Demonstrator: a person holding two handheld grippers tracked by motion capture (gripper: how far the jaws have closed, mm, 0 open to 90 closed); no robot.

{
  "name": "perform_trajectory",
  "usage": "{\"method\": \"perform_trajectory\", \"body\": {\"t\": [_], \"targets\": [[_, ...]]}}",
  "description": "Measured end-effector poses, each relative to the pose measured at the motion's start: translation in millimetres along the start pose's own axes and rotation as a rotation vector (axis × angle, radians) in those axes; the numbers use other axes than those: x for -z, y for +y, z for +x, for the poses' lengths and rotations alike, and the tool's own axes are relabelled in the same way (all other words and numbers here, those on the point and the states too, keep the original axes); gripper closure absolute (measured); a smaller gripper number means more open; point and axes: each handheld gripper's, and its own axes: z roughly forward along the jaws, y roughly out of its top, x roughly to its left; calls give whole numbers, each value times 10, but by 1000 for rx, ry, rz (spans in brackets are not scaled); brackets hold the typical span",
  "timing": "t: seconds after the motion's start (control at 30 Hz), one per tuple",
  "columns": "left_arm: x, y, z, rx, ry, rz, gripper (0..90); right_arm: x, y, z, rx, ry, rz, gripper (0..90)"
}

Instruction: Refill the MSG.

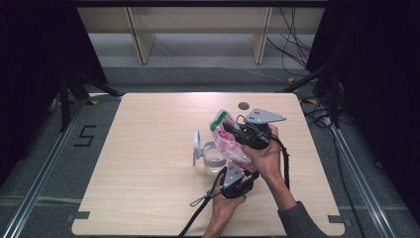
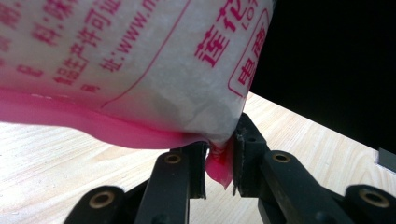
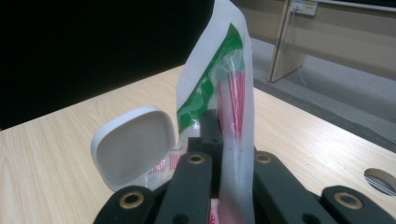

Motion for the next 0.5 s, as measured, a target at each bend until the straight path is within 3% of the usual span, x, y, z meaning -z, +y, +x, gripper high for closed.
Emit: {"method": "perform_trajectory", "body": {"t": [0.1,0.2,0.37,0.4,0.43,0.5], "targets": [[-3,-1,19,0,-4,3,771,-7,0,-8,15,-2,0,900],[-6,0,20,-4,-5,-1,772,-23,-7,32,-15,-10,5,900],[-6,-1,22,4,-11,0,772,-45,-6,39,1,7,11,900],[-5,-2,22,2,-13,3,772,-51,-6,28,27,12,13,900],[-5,-2,22,0,-14,5,772,-56,-9,52,-4,-1,19,900],[-6,-5,26,1,-15,5,773,-73,-18,66,-9,8,20,900]]}}
